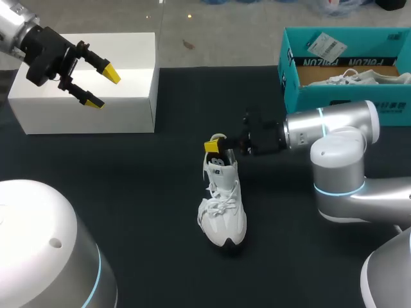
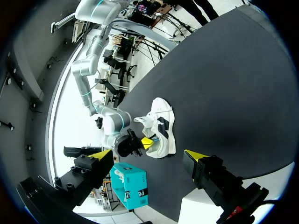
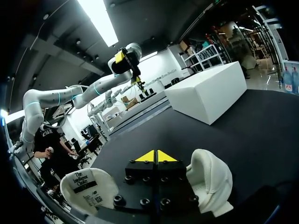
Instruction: Take the shoe out of the shoebox, open the shoe tongue, remove and reinsert the insole, then place the shoe into the shoebox
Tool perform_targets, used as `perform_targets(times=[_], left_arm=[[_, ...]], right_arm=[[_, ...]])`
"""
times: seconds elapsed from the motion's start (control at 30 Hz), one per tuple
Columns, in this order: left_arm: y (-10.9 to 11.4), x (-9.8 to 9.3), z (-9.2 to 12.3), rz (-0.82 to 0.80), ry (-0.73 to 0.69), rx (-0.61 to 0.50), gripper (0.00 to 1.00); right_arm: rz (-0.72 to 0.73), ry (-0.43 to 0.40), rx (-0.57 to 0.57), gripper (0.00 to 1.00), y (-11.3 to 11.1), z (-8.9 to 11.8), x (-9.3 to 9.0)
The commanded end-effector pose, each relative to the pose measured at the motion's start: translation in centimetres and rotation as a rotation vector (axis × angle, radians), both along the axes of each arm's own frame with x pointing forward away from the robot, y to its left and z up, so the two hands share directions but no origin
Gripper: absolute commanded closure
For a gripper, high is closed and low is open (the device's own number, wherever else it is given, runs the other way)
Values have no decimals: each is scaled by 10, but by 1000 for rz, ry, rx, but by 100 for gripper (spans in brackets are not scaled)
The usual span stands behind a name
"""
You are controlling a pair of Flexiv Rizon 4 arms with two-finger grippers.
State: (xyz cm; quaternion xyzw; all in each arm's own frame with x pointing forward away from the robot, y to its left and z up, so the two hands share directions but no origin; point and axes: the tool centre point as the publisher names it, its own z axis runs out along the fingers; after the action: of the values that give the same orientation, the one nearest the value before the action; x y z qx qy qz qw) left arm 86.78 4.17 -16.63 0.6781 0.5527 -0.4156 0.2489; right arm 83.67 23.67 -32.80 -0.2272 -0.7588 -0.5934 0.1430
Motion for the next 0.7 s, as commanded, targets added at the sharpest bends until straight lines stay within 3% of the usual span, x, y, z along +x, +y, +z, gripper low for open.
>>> perform_targets(times=[0.03,0.13,0.23,0.33,0.43,0.7], left_arm=[[0,1,1,-2,0,4,0],[0,1,1,-2,0,4,0],[0,1,1,-2,0,4,0],[0,1,1,-2,0,4,0],[0,1,1,-2,0,4,0],[0,1,1,-2,0,4,0]], right_arm=[[0,-5,-8,100,6,-7,6],[-3,-24,-19,96,5,-8,6],[4,-56,-21,69,5,-4,4],[9,-72,-19,58,6,0,3],[18,-89,-21,53,9,5,3],[55,-137,-12,52,22,23,4]])
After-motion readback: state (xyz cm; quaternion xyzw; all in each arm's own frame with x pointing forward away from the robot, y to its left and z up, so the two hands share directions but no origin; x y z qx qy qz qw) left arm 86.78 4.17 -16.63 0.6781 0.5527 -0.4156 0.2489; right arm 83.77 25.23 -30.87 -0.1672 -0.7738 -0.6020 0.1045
